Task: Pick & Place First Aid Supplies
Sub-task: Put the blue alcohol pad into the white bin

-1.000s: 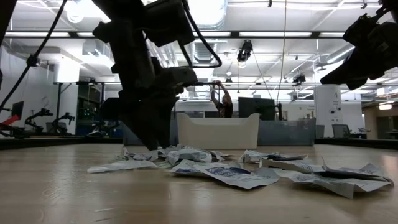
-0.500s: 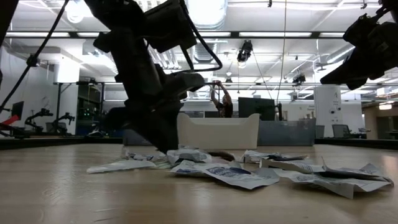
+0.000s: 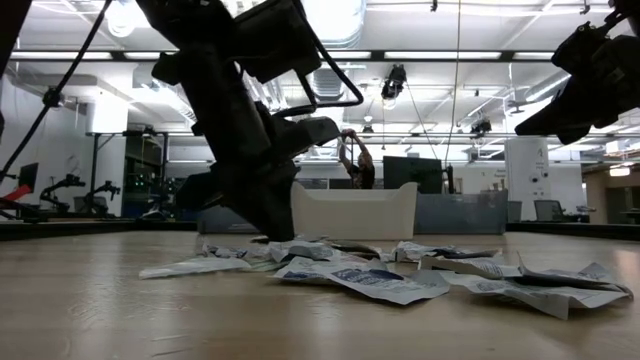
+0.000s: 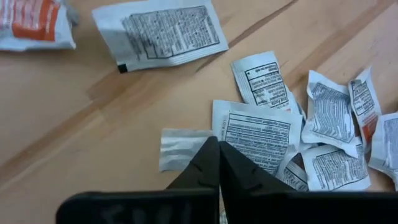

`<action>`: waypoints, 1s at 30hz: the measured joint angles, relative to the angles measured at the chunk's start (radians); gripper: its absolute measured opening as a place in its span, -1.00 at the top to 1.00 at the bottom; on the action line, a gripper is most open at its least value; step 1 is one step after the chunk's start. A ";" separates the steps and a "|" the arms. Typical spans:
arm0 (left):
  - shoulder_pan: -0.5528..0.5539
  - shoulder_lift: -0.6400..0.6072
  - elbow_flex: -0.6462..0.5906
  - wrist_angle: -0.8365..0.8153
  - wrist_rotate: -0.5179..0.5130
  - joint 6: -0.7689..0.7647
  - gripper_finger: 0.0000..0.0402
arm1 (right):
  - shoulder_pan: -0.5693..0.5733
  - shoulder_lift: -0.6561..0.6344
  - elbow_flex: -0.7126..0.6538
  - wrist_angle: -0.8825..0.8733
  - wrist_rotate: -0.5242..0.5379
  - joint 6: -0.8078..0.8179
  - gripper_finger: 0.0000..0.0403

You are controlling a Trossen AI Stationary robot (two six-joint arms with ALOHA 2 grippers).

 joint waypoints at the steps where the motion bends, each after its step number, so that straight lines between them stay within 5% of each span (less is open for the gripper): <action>1: 0.000 -0.003 0.005 -0.004 -0.001 0.017 1.00 | 0.000 0.000 0.000 0.000 0.000 0.000 0.91; 18: 0.000 -0.052 0.090 0.023 -0.010 0.207 1.00 | 0.000 0.000 0.000 -0.002 0.000 0.000 0.91; 23: 0.002 -0.068 0.159 0.103 -0.163 0.428 1.00 | 0.000 0.000 0.000 -0.002 0.000 0.000 0.91; 30: 0.033 -0.068 0.286 0.006 -0.470 0.721 1.00 | 0.000 0.000 0.000 -0.002 0.000 0.000 0.91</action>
